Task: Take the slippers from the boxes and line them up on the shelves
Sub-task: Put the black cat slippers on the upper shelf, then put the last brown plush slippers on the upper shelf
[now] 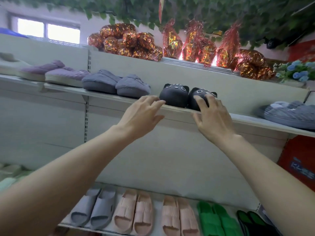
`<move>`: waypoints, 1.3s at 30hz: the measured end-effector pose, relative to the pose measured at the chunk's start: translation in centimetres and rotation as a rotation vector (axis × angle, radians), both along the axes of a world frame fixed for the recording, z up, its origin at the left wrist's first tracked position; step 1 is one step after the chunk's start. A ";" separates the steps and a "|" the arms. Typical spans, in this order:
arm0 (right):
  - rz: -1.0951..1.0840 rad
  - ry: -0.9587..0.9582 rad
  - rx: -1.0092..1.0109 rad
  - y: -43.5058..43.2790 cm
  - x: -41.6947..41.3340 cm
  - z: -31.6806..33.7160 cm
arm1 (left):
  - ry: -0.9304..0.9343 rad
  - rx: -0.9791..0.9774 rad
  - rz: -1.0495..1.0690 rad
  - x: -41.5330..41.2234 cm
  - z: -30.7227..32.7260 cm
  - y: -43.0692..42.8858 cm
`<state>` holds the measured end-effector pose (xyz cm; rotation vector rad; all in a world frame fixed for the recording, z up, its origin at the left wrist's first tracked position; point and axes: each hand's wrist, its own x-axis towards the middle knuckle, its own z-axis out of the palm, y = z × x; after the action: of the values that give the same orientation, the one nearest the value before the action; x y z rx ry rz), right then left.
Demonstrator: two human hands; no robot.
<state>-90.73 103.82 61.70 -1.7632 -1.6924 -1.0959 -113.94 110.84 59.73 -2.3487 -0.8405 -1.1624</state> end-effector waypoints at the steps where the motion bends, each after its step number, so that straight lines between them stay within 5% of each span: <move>1: 0.038 -0.026 0.003 -0.4 -0.9 -0.9 | 0.032 0.054 0.005 -1.3 -0.8 -0.5; 17: 0.430 -0.070 -0.285 -3.8 -30.4 -21.1 | 0.190 -0.091 0.102 -32.2 -19.8 -7.2; 28: 0.706 0.100 -0.560 -2.4 -54.2 -36.6 | 0.207 -0.502 0.316 -57.5 -33.8 -12.0; 39: 0.777 0.225 -1.105 4.6 -69.5 -50.9 | 0.039 -1.040 0.629 -70.6 -46.5 -11.5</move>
<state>-160.25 108.45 10.79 -1.3164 -2.6846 0.4679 -184.57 99.36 13.23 -2.3915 -2.3623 -0.4132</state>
